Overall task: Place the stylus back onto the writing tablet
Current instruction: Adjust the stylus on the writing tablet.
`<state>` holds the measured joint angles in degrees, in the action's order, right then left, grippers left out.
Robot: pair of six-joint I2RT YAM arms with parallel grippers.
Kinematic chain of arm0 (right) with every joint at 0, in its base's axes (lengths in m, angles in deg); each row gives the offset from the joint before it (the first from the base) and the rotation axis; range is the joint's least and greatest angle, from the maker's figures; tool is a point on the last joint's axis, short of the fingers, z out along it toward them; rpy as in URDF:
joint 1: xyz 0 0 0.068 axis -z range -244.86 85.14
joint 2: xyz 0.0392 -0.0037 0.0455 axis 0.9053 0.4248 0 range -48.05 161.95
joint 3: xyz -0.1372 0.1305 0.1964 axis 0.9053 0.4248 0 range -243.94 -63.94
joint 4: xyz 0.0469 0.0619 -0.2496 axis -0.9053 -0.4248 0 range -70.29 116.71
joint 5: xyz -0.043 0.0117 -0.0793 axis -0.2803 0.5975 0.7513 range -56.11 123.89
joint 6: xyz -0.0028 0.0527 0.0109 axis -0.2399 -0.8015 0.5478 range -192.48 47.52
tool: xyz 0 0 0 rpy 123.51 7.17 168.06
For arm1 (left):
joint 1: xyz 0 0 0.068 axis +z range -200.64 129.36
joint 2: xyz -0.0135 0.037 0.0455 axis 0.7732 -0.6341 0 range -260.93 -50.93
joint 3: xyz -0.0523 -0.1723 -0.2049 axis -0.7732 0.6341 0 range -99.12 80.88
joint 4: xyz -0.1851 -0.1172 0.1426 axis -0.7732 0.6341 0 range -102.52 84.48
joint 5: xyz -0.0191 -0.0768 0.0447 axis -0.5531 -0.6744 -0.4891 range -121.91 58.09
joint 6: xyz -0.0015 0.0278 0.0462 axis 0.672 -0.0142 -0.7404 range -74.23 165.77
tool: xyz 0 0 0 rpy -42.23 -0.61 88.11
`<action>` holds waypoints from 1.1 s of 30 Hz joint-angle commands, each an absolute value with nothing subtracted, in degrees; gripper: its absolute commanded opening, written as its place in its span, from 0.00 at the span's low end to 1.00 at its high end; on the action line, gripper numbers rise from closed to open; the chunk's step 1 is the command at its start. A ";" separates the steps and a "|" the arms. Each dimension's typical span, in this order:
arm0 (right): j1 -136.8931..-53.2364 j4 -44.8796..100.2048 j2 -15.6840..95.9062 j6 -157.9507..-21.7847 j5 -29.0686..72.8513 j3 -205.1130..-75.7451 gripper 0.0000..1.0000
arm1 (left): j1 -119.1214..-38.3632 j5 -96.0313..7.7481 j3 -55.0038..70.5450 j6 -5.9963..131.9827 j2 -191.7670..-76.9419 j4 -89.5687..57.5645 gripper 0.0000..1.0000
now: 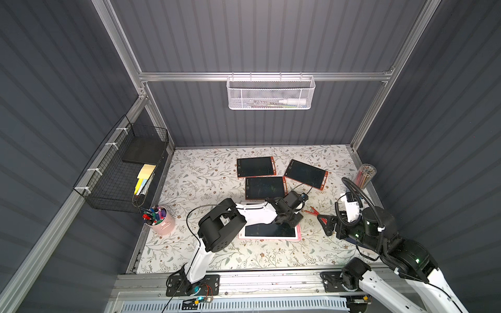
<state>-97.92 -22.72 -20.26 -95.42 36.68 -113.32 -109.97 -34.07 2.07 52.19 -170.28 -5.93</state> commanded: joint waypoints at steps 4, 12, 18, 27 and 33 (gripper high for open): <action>-98.02 -23.05 -20.81 -95.48 36.92 -112.80 0.99 | -109.21 -36.33 0.54 52.15 -168.07 -5.86 0.00; -97.99 -23.06 -20.90 -95.47 37.05 -112.74 0.99 | -109.19 -36.33 0.63 50.70 -169.32 -6.40 0.00; -98.03 -23.07 -20.80 -95.50 36.97 -112.72 0.99 | -109.26 -36.71 1.14 50.61 -169.93 -6.90 0.00; -98.05 -23.07 -20.72 -95.49 36.97 -112.72 0.99 | -109.27 -36.82 2.29 50.61 -170.61 -7.25 0.00; -98.00 -22.95 -20.45 -95.51 36.94 -112.72 0.99 | -109.26 -36.26 2.64 50.56 -171.24 -7.07 0.00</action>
<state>-97.92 -22.74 -20.26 -95.42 36.68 -113.17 -109.52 -36.03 2.09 51.88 -169.88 -6.37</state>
